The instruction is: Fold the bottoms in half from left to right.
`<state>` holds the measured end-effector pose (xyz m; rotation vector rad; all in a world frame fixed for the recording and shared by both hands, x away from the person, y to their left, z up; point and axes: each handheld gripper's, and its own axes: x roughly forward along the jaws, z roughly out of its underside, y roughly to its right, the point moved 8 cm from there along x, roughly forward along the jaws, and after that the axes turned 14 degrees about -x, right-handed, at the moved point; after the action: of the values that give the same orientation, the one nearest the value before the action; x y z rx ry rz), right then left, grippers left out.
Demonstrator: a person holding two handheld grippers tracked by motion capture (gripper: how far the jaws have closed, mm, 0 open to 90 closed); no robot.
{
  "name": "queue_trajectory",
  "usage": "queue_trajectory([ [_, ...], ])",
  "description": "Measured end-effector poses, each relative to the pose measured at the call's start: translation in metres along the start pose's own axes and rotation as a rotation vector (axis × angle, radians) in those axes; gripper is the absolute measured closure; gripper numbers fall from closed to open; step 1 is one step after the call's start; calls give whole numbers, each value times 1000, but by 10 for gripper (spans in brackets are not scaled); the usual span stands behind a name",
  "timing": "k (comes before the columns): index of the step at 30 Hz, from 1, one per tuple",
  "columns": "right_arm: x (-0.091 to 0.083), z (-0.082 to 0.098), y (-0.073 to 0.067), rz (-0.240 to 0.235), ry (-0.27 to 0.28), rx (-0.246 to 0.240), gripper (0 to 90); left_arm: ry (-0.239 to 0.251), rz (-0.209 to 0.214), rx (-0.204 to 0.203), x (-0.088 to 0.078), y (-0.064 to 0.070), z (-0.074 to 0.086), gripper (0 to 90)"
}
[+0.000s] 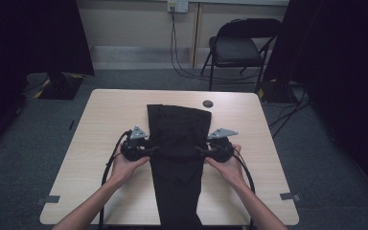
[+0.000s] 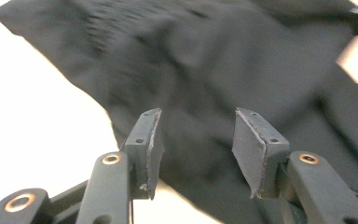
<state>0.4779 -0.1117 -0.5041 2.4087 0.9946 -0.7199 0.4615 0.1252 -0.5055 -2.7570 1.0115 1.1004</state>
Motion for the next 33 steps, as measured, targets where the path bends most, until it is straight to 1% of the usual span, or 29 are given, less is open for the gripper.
queue_trajectory([
  [1, -8, 5, -5, -7, 4, 5, 383, -13, 22, 16, -7, 6, 7, 525],
  [2, -16, 10, -11, -17, 2, 5, 380, -23, 44, 22, -12, 12, 15, 525],
  [3, -22, 16, -17, -32, 0, -3, 379, -45, 58, 29, -15, 17, 25, 531],
  [4, -26, 23, -24, -50, -5, -6, 378, -71, 79, 32, -17, 23, 35, 546],
  [5, -28, 30, -30, -68, -21, -7, 373, -109, 113, 38, -17, 31, 44, 549],
  [6, -28, 37, -36, -81, -39, -7, 368, -138, 127, 55, -17, 38, 53, 551],
  [8, -26, 47, -48, -96, -69, -31, 366, -178, 146, 84, -14, 50, 65, 537],
  [10, -22, 50, -58, -111, -80, -56, 366, -194, 155, 81, -6, 60, 70, 484],
  [11, -20, 50, -61, -116, -86, -67, 369, -211, 163, 104, -2, 64, 73, 441],
  [12, -18, 50, -63, -109, -91, -79, 370, -203, 144, 134, 1, 68, 74, 419],
  [14, -15, 52, -65, -104, -103, -104, 371, -206, 137, 173, 4, 72, 75, 377],
  [15, -13, 53, -65, -97, -110, -116, 372, -207, 119, 187, 4, 73, 76, 364],
  [16, -13, 54, -65, -99, -110, -118, 373, -211, 115, 196, 2, 71, 76, 362],
  [17, -13, 55, -64, -101, -112, -113, 372, -205, 106, 187, 2, 70, 77, 362],
  [18, -13, 55, -63, -97, -111, -115, 372, -218, 97, 194, -1, 66, 77, 362],
  [19, -13, 56, -61, -92, -107, -110, 371, -221, 81, 184, -4, 62, 78, 360],
  [20, -13, 57, -59, -93, -108, -100, 371, -219, 80, 166, -5, 59, 79, 360],
  [21, -13, 58, -56, -88, -107, -97, 371, -222, 78, 170, -8, 55, 79, 361],
  [22, -13, 58, -52, -77, -108, -90, 371, -223, 67, 181, -11, 50, 80, 361],
  [23, -13, 59, -49, -67, -112, -87, 371, -216, 63, 167, -12, 47, 80, 362],
  [24, -12, 60, -46, -63, -112, -84, 372, -227, 55, 174, -15, 43, 81, 362],
  [25, -12, 60, -42, -56, -114, -75, 372, -230, 52, 164, -16, 41, 81, 362],
  [26, -12, 61, -40, -51, -117, -72, 372, -237, 57, 143, -17, 40, 82, 362],
  [28, -12, 61, -38, -58, -119, -59, 376, -248, 62, 142, -17, 40, 82, 362],
  [29, -13, 61, -39, -61, -125, -62, 375, -254, 64, 137, -17, 41, 81, 361],
  [30, -14, 61, -40, -68, -130, -68, 373, -257, 69, 146, -18, 40, 79, 372],
  [31, -15, 58, -40, -67, -123, -70, 370, -239, 76, 142, -19, 39, 75, 381],
  [32, -18, 54, -39, -69, -102, -65, 369, -206, 88, 115, -21, 36, 67, 392],
  [33, -21, 48, -36, -67, -75, -52, 368, -183, 89, 95, -21, 34, 63, 415],
])
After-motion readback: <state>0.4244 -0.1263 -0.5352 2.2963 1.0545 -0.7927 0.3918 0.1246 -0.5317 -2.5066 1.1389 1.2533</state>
